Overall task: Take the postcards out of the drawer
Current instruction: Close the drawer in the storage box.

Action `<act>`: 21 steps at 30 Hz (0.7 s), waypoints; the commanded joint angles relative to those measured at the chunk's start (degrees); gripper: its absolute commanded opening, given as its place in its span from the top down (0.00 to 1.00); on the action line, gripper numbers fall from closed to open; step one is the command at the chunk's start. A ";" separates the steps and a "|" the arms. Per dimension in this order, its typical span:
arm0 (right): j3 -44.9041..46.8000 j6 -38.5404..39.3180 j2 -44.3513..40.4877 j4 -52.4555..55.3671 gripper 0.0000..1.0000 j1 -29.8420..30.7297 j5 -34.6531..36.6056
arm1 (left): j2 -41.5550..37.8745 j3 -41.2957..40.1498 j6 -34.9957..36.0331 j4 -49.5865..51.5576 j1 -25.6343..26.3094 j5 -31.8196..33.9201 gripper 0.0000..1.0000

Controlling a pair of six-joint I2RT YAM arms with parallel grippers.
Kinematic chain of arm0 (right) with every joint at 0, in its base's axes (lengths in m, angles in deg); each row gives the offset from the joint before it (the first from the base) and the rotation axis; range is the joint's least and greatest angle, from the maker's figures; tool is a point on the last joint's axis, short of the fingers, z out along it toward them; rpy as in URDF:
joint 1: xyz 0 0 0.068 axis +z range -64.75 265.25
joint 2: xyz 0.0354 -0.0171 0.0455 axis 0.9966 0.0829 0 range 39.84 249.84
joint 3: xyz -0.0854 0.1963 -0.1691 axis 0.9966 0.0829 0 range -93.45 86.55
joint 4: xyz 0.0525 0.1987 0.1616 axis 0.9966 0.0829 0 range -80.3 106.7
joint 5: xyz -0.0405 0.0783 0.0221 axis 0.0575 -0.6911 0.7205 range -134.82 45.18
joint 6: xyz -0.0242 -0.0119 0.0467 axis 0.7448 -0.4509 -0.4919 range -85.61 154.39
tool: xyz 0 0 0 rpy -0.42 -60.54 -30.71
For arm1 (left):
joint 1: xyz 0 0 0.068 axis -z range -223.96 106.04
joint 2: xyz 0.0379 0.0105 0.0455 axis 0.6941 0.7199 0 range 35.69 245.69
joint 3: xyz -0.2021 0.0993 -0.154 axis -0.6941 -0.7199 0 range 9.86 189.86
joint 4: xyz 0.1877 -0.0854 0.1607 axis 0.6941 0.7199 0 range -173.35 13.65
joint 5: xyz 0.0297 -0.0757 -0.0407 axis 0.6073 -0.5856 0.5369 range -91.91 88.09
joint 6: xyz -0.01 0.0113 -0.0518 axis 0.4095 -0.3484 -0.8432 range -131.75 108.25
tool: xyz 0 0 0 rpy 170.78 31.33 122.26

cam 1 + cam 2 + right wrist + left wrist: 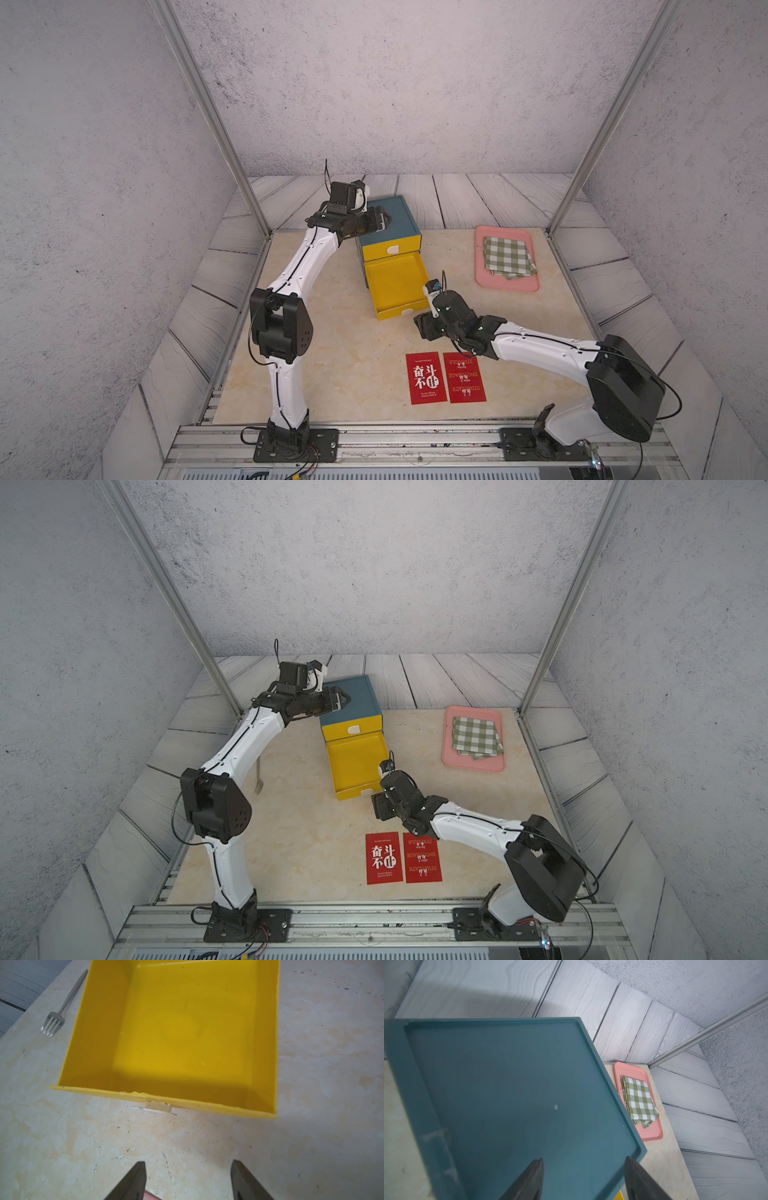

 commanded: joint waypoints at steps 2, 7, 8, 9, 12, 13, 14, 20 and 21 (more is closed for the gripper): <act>-2.46 -0.27 3.44 -3.52 0.31 1.14 2.58 | 2.87 4.37 -1.13 -3.35 -0.84 -6.01 0.33; -5.10 0.25 7.13 -4.56 0.29 1.70 2.31 | 5.08 3.92 -1.36 -3.47 -0.93 -6.85 0.33; -5.73 0.38 7.67 -4.51 0.29 1.80 2.40 | 5.11 3.57 -1.28 -3.53 -0.93 -6.90 0.33; -6.44 0.47 8.36 -4.51 0.29 1.85 2.71 | 5.13 3.01 -1.08 -3.64 -0.93 -7.03 0.33; -8.52 0.80 10.42 -4.81 0.28 1.81 3.75 | 5.35 1.87 -0.50 -3.49 -0.93 -7.05 0.33; -9.15 0.98 11.09 -5.03 0.28 1.86 3.91 | 5.46 1.55 -0.39 -3.46 -0.93 -6.97 0.33; -9.90 1.09 11.81 -5.31 0.28 1.81 4.12 | 5.57 1.19 -0.30 -3.42 -0.93 -7.22 0.33; -14.71 2.03 15.50 -5.58 0.28 1.78 5.56 | 5.73 -0.77 -0.39 -4.30 -0.93 -8.16 0.33; -15.40 2.31 15.82 -5.71 0.28 1.78 6.06 | 5.75 -0.91 -0.30 -4.35 -0.93 -8.25 0.33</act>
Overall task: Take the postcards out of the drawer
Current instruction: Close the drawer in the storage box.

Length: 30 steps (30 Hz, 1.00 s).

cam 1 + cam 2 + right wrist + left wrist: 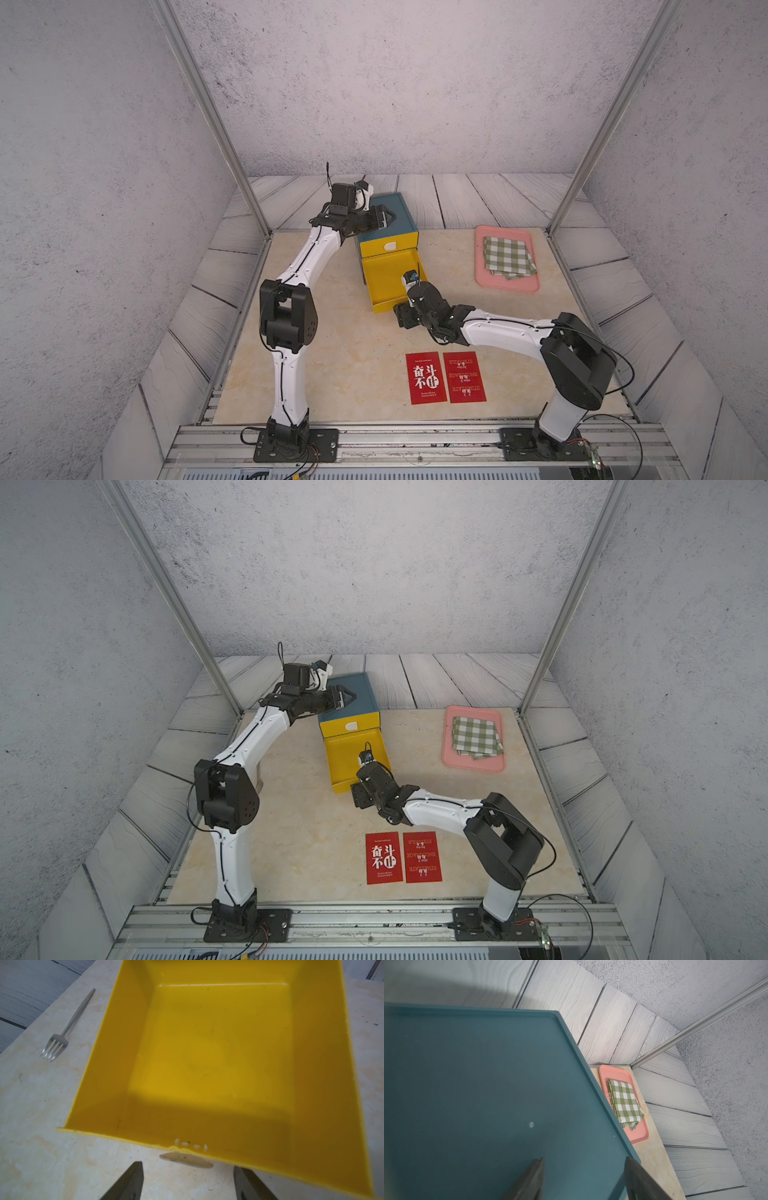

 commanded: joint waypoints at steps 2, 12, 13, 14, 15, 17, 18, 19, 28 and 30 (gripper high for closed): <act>-3.67 2.19 2.53 -1.97 0.28 -0.03 3.16 | 1.49 -1.97 0.85 2.19 -0.08 -1.26 0.33; -7.35 4.50 4.91 -2.62 0.27 -1.19 4.45 | 1.82 -3.41 1.25 2.69 -0.15 -1.72 0.34; -7.65 4.47 5.17 -2.75 0.26 -1.46 4.35 | 1.80 -3.62 1.12 2.69 -0.15 -1.70 0.34; -7.81 4.33 5.33 -2.89 0.27 -1.77 4.06 | 1.79 -3.79 1.12 2.69 -0.13 -1.70 0.34; -7.98 4.44 5.54 -3.24 0.26 -2.06 3.58 | 1.75 -3.99 1.04 2.61 -0.15 -1.70 0.34; -8.60 4.55 6.33 -3.47 0.26 -2.82 2.67 | 1.79 -4.40 0.86 2.35 -0.15 -1.91 0.34; -9.16 4.59 7.06 -3.22 0.26 -3.20 1.91 | 1.79 -4.51 0.64 2.23 -0.15 -2.12 0.34; -9.60 4.65 7.63 -3.13 0.26 -3.53 1.37 | 1.79 -4.66 0.49 2.22 -0.14 -2.27 0.34; -13.63 6.70 12.64 -5.29 0.26 -6.06 -2.62 | 1.29 -6.10 0.15 1.93 -0.15 -2.32 0.35; -15.33 6.75 14.00 -5.01 0.26 -6.72 -3.25 | 1.05 -6.59 0.23 1.84 -0.15 -2.39 0.35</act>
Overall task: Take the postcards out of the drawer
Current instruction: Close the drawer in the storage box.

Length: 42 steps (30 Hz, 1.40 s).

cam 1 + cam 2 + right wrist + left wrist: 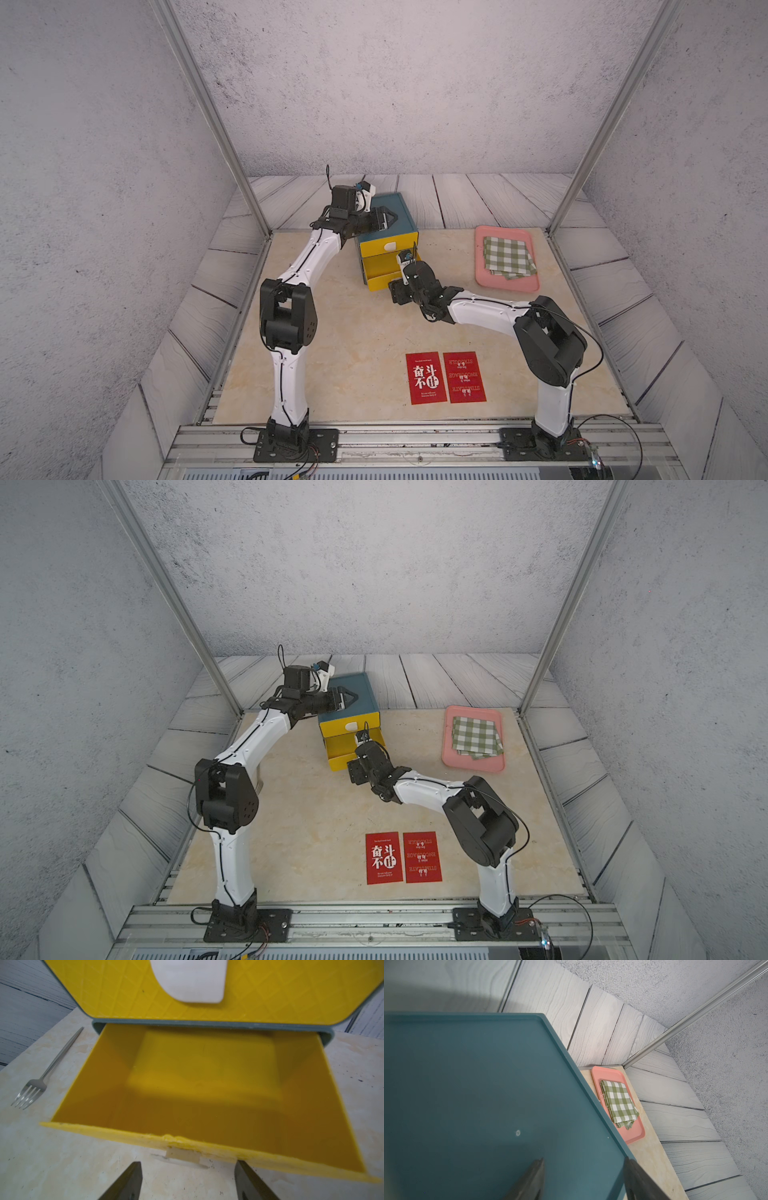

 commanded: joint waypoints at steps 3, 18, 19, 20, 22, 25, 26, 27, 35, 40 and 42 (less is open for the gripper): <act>-5.28 0.47 5.03 -1.07 0.26 -1.88 -2.75 | 1.11 -3.92 -0.70 6.73 -0.08 0.15 0.35; -10.76 -3.33 12.51 -7.43 0.27 -2.82 -1.14 | 0.58 -5.37 -0.79 6.82 -0.13 -0.81 0.35; -10.83 -3.33 12.71 -7.82 0.27 -2.84 -0.83 | 0.63 -5.48 -0.79 6.82 -0.13 -0.86 0.35; -10.95 -3.42 12.85 -8.32 0.27 -2.79 -0.49 | 0.66 -5.59 -0.76 6.82 -0.13 -0.90 0.35; -11.52 -3.46 13.21 -8.55 0.28 -2.75 -0.05 | 0.75 -5.84 -0.79 6.82 -0.13 -0.99 0.35; -12.84 -3.72 14.05 -8.14 0.28 -2.83 0.71 | 0.67 -6.22 -0.86 6.65 -0.13 -1.08 0.35; -13.17 -4.00 14.28 -8.07 0.28 -2.81 1.03 | 0.63 -6.31 -0.96 6.63 -0.13 -1.08 0.35; -13.33 -4.17 14.50 -8.26 0.28 -2.83 1.30 | 0.50 -6.34 -0.96 6.59 -0.13 -1.08 0.35; -13.90 -5.57 15.42 -8.78 0.28 -2.83 2.25 | -0.05 -7.13 -0.81 6.46 -0.13 -1.25 0.35; -14.36 -6.19 15.77 -8.35 0.28 -2.86 2.59 | 0.00 -7.91 -0.96 6.22 -0.13 -1.32 0.35; -14.75 -6.44 16.02 -7.94 0.28 -3.07 2.51 | -0.21 -8.37 -1.18 5.85 -0.13 -1.43 0.35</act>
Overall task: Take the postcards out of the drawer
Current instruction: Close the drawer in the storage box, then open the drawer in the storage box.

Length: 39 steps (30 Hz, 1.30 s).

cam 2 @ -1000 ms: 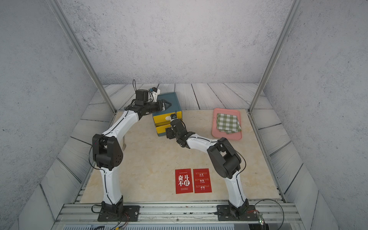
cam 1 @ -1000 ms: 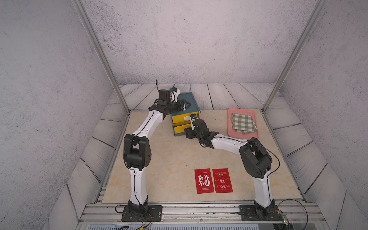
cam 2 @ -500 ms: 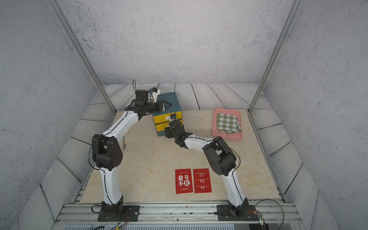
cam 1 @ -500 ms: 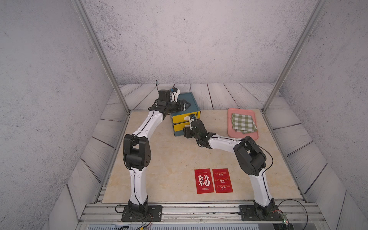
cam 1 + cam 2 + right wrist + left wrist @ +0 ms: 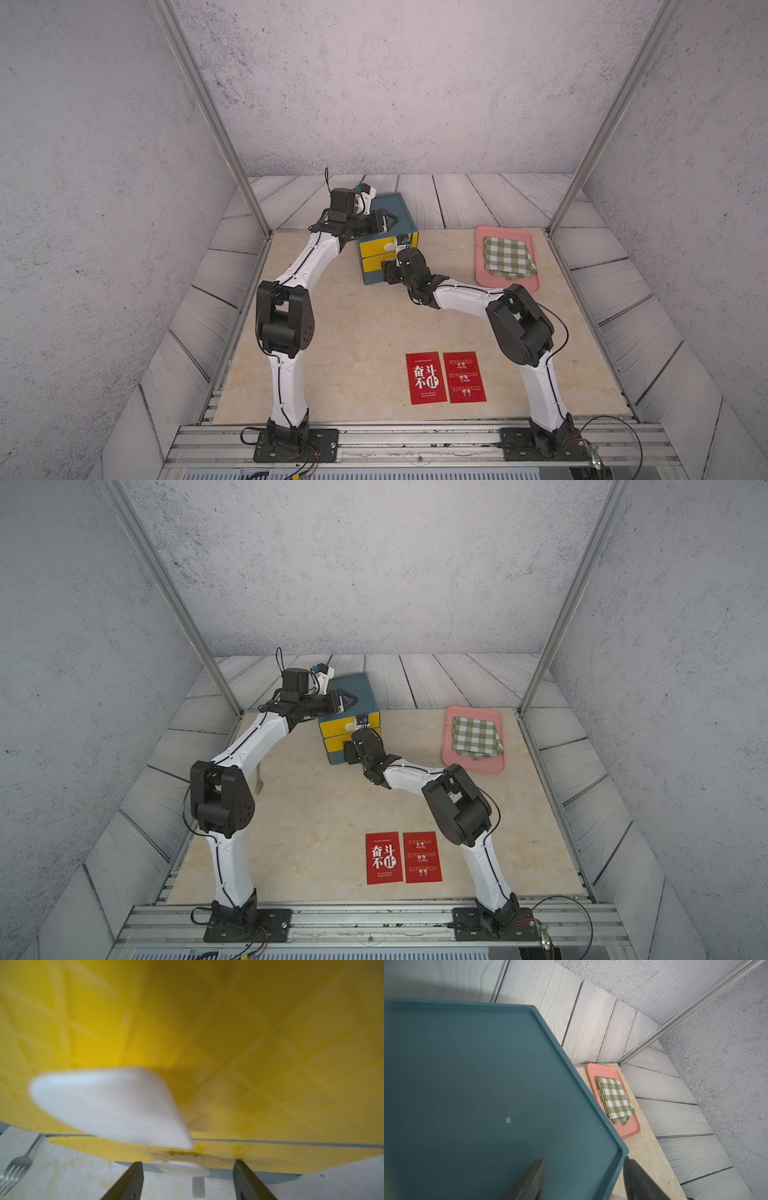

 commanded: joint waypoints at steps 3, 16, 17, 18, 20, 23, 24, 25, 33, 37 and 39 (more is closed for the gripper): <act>-0.57 -2.04 2.32 -0.24 0.28 -0.47 1.16 | 2.27 -3.70 -0.81 8.47 -0.21 0.12 0.35; 12.92 -16.78 -8.46 -0.96 0.29 -0.45 -1.75 | 2.68 -3.00 -1.03 8.32 -1.69 -1.18 0.34; 13.91 -19.21 -8.66 -2.48 0.29 -0.54 -2.29 | 2.78 -3.01 -0.96 8.31 -1.71 -1.41 0.34; 14.69 -21.67 -8.78 -3.97 0.30 -0.67 -2.99 | 2.87 -3.07 -1.02 8.41 -1.79 -1.66 0.34; 16.79 -28.21 -8.18 -9.90 0.32 -1.44 -6.43 | 2.88 -3.38 -0.94 8.45 -1.97 -2.18 0.34; 19.91 -38.81 -5.80 -21.06 0.35 -2.71 -9.97 | 2.49 -3.98 -0.83 8.41 -2.24 -2.75 0.34; 21.10 -42.23 -4.63 -25.30 0.36 -3.05 -10.73 | 2.46 -4.05 -0.82 8.33 -2.30 -2.98 0.34; 21.95 -45.59 -2.94 -30.24 0.38 -3.56 -11.77 | 2.43 -4.06 -0.76 8.40 -2.32 -3.41 0.34; 21.42 -54.74 3.60 -39.32 0.43 -4.43 -15.02 | 1.31 -4.94 0.55 9.10 -2.49 -3.32 0.34; 22.06 -58.92 5.59 -42.09 0.43 -4.29 -14.94 | 1.21 -4.85 0.99 9.80 -2.50 -3.18 0.34; 22.20 -59.77 6.47 -42.65 0.43 -4.34 -15.04 | 0.99 -4.93 1.34 10.16 -2.59 -2.79 0.34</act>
